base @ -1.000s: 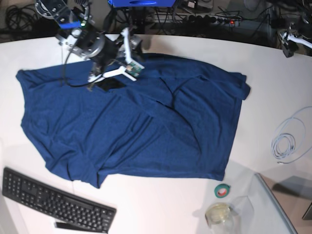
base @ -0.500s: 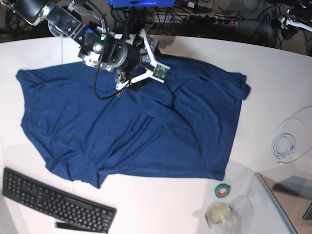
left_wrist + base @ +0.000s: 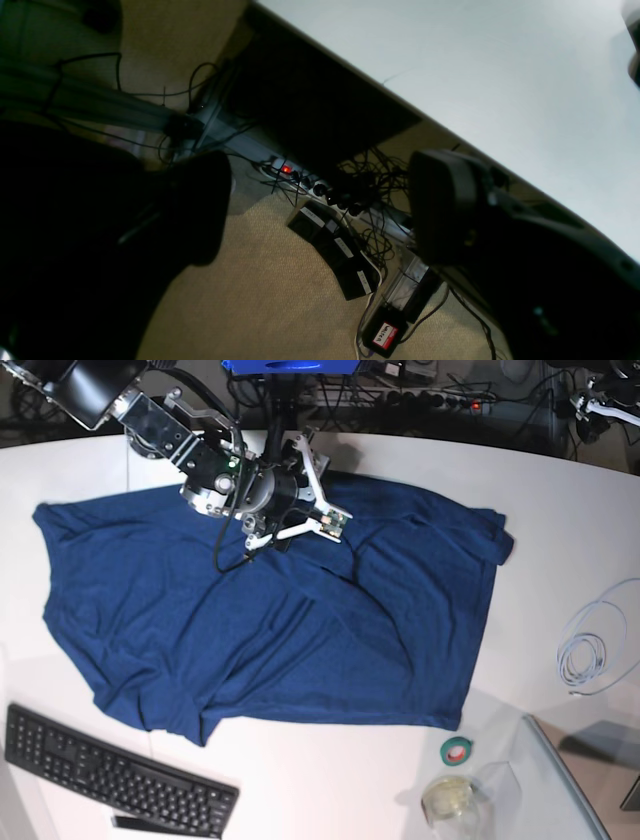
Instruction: Layout the t-shirt on the table in an organized manner, then fold the t-shirt properly
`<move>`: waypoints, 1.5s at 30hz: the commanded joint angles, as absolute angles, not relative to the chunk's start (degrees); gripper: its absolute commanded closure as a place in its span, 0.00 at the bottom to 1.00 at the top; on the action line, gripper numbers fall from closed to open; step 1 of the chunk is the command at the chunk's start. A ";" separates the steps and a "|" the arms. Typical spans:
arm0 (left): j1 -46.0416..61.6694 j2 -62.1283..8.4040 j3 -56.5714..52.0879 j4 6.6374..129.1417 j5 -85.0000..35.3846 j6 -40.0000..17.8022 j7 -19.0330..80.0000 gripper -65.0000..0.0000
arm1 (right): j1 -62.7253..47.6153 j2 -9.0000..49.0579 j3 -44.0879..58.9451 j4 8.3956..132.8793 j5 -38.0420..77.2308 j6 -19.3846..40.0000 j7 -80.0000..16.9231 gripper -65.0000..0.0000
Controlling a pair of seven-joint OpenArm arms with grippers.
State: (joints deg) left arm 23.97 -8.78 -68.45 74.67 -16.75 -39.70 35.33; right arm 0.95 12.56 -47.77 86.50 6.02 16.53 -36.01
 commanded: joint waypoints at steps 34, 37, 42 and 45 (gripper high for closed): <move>24.48 -9.89 -68.44 75.47 -17.45 -40.00 34.42 0.19 | 2.33 12.35 -47.52 83.82 6.29 16.31 -34.86 0.99; 24.48 -9.89 -68.44 75.47 -17.36 -40.00 34.42 0.19 | 2.33 12.35 -47.52 83.91 6.29 16.31 -34.86 1.00; 24.40 -10.07 -68.44 73.10 -17.45 -40.00 34.42 0.19 | 2.15 12.44 -47.43 88.13 6.29 16.31 -35.21 1.00; 23.25 -10.15 -68.88 71.52 -17.01 -40.00 34.42 0.19 | 2.24 12.35 -44.62 88.66 6.29 16.31 -37.14 1.00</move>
